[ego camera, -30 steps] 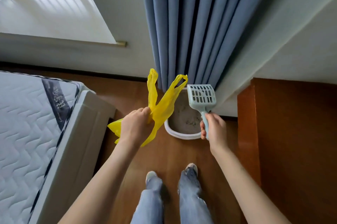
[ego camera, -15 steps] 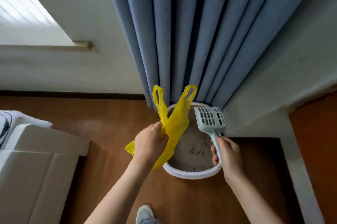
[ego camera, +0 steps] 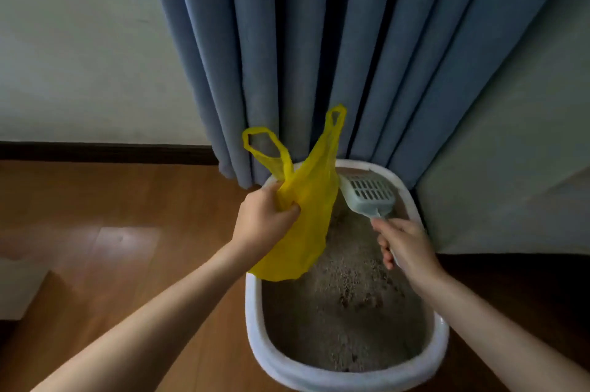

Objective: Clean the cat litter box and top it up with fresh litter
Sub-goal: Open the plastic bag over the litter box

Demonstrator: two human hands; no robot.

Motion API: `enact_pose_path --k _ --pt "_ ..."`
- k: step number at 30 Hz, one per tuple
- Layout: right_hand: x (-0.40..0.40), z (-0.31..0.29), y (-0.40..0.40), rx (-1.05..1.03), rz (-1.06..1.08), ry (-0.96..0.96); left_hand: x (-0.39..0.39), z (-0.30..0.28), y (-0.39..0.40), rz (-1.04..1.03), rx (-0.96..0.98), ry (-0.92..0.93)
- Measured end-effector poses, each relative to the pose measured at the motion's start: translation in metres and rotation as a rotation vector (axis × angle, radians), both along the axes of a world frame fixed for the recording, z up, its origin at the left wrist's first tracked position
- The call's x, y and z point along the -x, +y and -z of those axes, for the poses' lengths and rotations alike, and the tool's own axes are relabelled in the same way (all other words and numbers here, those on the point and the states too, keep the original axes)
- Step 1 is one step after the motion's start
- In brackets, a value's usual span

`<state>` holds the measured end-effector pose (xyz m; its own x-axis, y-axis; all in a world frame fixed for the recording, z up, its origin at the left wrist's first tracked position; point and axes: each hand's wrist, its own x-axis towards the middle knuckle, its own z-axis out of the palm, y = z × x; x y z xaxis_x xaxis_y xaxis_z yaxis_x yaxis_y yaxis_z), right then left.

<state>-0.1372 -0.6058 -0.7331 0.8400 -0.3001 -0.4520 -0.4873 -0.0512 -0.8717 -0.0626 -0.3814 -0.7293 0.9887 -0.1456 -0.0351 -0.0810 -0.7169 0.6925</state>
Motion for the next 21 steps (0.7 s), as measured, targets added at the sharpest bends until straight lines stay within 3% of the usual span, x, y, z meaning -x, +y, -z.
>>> enact_pose_path --k 5,9,12,15,21 --pt "-0.019 0.052 -0.013 0.161 -0.100 -0.078 -0.015 0.036 0.000 0.072 -0.005 -0.095" --pt "-0.026 0.057 -0.018 0.351 -0.262 -0.093 -0.017 0.031 0.010 0.169 -0.063 -0.211" --pt "-0.026 0.047 -0.022 0.501 -0.419 0.003 -0.023 0.020 0.021 0.158 -0.036 -0.284" --pt "-0.024 0.037 -0.023 0.788 -0.629 0.122 -0.020 0.021 0.027 0.159 -0.004 -0.322" --pt "-0.019 0.029 -0.021 1.036 -0.825 0.370 -0.012 0.029 0.038 0.315 -0.188 -0.334"
